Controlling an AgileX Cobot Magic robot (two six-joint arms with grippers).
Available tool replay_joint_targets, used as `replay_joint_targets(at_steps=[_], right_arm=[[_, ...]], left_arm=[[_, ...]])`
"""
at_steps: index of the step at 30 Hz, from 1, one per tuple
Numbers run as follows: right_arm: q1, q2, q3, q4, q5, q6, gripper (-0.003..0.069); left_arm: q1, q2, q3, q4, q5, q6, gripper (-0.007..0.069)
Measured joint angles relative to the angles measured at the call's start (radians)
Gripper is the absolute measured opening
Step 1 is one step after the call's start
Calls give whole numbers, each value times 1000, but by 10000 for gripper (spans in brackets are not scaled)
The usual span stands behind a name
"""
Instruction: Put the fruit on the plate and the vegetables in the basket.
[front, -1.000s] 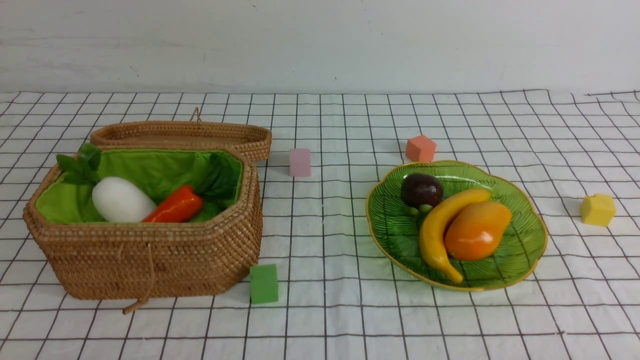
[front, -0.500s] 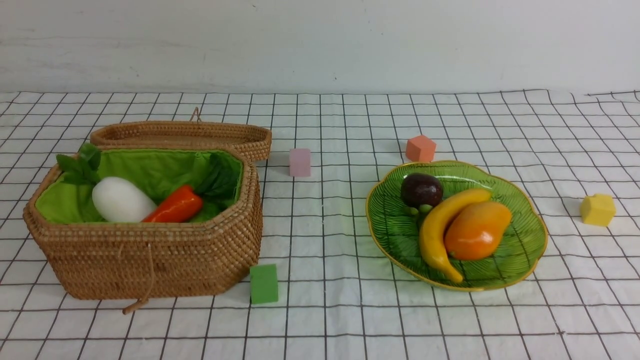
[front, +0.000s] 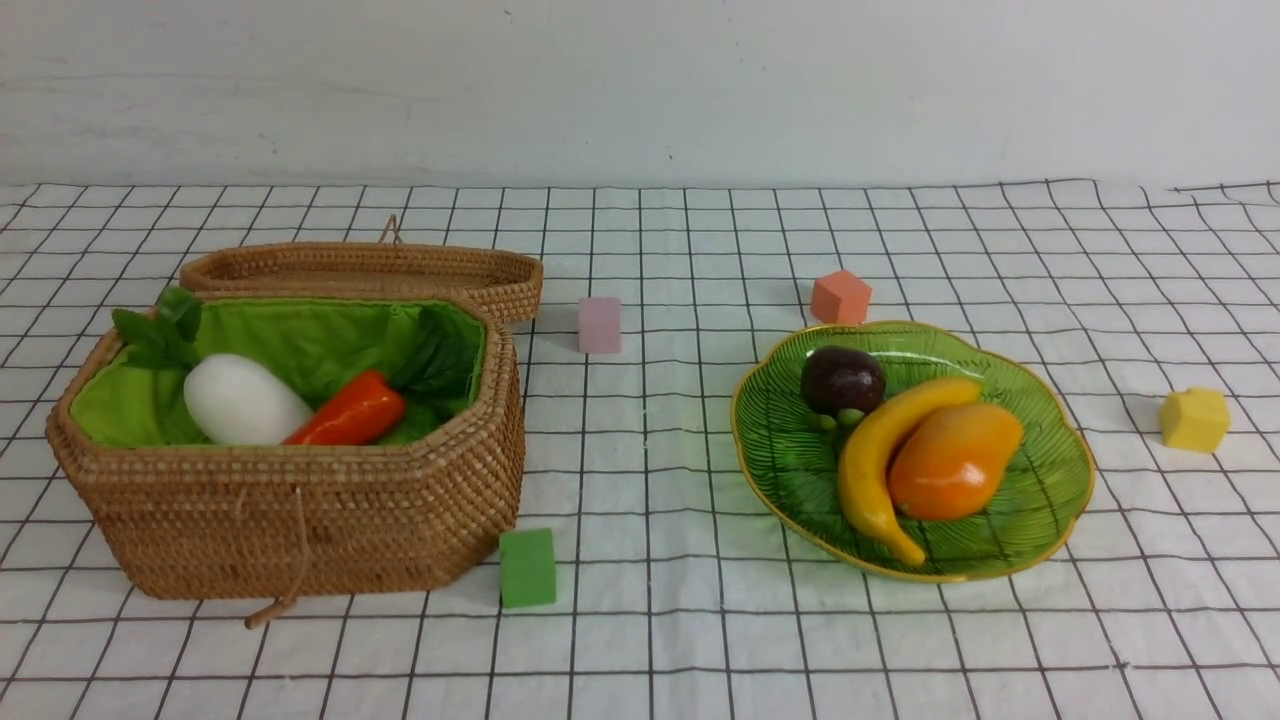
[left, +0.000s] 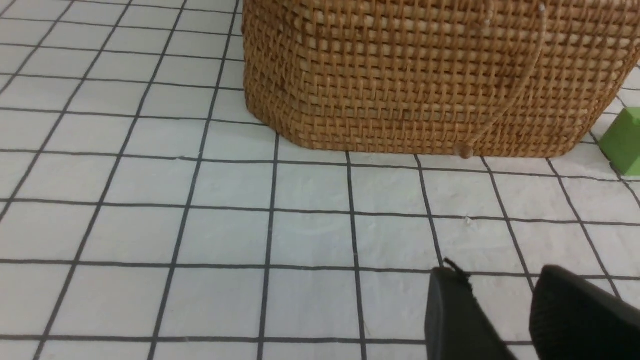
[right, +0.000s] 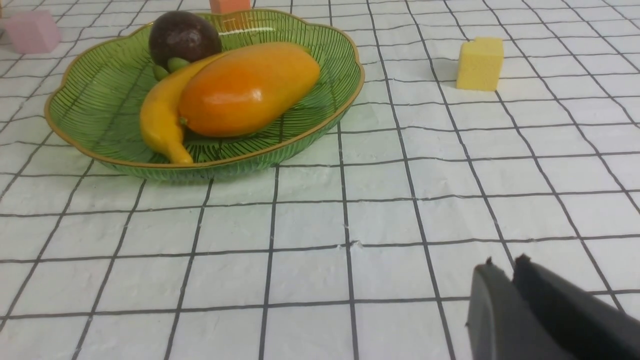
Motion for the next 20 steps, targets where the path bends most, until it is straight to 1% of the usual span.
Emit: replay_joint_targets(at_steps=[20], right_arm=[[3, 0, 0, 0, 0, 3, 75]], left_arm=[[1, 0, 0, -1, 0, 0, 238]])
